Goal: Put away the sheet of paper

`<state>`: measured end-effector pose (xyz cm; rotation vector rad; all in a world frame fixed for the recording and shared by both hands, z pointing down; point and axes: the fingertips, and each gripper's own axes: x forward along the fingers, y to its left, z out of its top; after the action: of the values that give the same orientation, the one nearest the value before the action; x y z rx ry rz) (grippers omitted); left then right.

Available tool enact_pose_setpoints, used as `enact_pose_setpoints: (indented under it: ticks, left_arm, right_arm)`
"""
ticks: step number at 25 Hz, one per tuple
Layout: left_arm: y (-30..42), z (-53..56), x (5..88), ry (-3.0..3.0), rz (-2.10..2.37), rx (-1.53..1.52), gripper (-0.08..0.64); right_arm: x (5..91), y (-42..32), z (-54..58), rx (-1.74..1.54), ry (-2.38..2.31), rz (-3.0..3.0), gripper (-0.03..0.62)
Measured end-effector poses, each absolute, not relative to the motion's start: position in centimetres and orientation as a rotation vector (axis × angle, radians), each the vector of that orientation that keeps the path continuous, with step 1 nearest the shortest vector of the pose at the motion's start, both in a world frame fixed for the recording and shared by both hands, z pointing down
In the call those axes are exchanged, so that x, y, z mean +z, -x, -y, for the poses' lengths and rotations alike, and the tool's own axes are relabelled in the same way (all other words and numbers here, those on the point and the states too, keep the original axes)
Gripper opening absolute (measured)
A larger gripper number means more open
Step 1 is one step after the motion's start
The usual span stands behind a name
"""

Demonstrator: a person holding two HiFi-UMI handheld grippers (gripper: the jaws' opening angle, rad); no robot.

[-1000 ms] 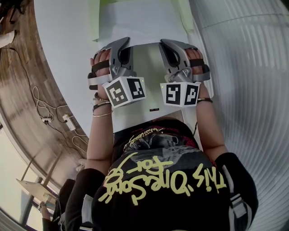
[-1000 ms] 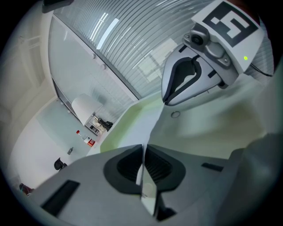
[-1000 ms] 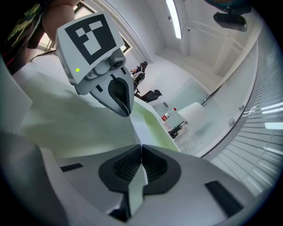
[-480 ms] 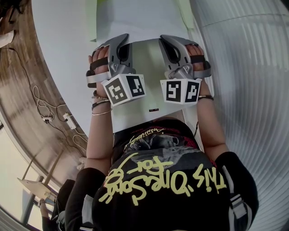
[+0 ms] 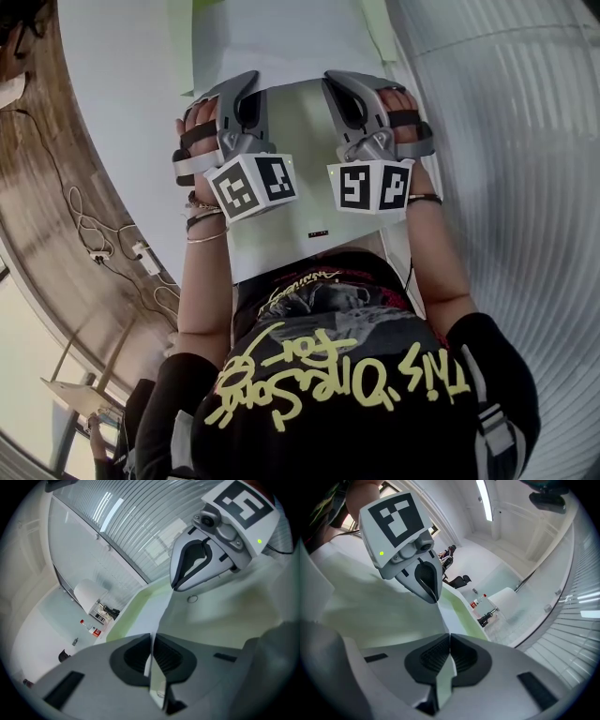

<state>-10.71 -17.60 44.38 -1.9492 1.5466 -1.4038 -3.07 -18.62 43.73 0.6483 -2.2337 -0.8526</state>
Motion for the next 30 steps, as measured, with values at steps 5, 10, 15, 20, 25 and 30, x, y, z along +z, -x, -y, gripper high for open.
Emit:
enact_pose_setpoints:
  ticks: [5,10,15,20,25,30]
  left_arm:
    - [10.81,17.66,44.42,1.94,-1.548,-1.404,0.011]
    - [10.9,17.72,44.43,1.935,-1.553,-1.402,0.011]
    - [10.99,17.6,44.76,1.939,-1.547,-1.408,0.011]
    - [11.08,17.75,44.84,1.93,-1.556,-1.4,0.011]
    - [11.13,17.8,44.7,1.93,-1.565,-1.402,0.011]
    - [11.24,17.75,44.78,1.928,-1.57,-1.409,0.011]
  right_arm:
    - [43.95,3.11,18.53,-0.86,-0.648,2.232,0.008]
    - [43.88,3.22,18.65,-0.868,-0.656,2.233,0.008]
    - [43.92,3.42,18.82,-0.872,-0.659,2.227,0.008]
    - [44.0,3.48,18.9,-0.88,-0.669,2.22,0.008]
    - [44.18,3.46,18.9,-0.876,-0.659,2.209,0.008]
    - [44.13,3.62,18.98,-0.875,-0.665,2.202,0.008]
